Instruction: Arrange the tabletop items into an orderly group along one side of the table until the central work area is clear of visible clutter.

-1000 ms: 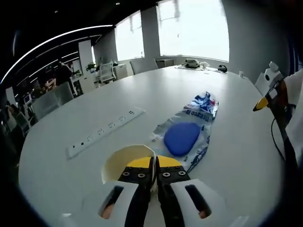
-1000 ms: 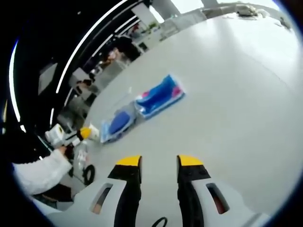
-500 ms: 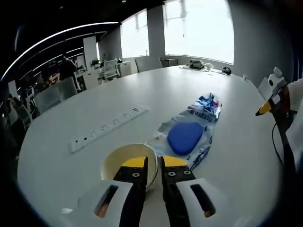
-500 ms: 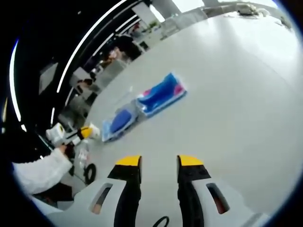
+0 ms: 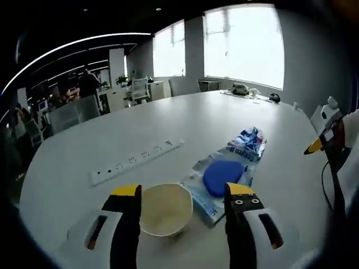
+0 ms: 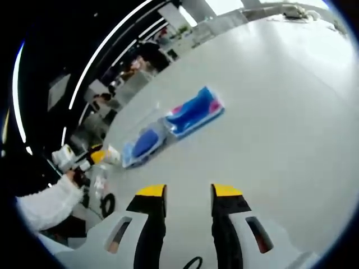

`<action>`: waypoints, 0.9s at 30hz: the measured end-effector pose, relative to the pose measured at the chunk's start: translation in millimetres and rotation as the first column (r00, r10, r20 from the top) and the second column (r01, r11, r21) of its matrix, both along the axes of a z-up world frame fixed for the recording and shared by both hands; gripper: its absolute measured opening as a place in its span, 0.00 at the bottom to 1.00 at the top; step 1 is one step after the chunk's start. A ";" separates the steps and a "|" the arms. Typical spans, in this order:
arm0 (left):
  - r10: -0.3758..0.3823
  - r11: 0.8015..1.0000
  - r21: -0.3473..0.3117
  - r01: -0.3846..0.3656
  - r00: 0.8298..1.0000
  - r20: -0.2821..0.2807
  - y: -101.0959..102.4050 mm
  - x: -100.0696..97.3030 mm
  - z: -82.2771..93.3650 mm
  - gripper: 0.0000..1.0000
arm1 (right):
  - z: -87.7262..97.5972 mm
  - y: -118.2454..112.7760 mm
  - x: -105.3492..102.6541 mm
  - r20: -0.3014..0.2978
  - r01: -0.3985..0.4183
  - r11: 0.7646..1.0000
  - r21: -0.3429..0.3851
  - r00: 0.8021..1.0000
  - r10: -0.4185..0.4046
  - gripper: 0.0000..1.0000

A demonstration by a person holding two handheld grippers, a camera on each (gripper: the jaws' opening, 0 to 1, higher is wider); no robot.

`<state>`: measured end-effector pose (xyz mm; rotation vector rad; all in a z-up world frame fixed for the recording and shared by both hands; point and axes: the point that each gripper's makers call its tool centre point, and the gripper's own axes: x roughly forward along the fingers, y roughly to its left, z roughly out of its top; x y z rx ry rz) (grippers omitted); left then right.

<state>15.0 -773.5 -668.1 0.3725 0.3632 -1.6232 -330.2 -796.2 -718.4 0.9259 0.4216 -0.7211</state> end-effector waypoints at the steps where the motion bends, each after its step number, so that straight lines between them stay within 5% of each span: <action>1: 0.018 1.000 -0.002 -0.018 1.000 -0.007 0.7 2.0 1.4 0.80 | 0.3 0.0 0.4 0.002 -0.003 1.000 -0.004 1.000 0.003 0.31; 4: 0.080 0.996 0.038 -0.077 0.993 -0.091 7.3 5.3 0.7 0.90 | 0.3 1.4 2.0 -0.003 -0.018 1.000 -0.014 1.000 0.018 0.32; 7: 0.097 0.994 0.054 -0.092 0.990 -0.101 15.0 8.6 2.1 0.95 | -0.2 4.9 3.8 -0.009 -0.033 0.999 -0.022 0.999 0.033 0.33; 10: 0.150 0.980 0.154 -0.126 0.976 -0.158 31.7 9.1 -6.4 0.99 | -0.2 6.7 4.2 -0.002 -0.035 0.999 -0.024 0.999 0.035 0.33; 27: 0.240 0.968 0.114 -0.222 0.956 -0.169 96.0 17.5 15.1 0.97 | 0.3 24.7 0.4 0.025 -0.046 0.999 -0.020 0.999 0.047 0.34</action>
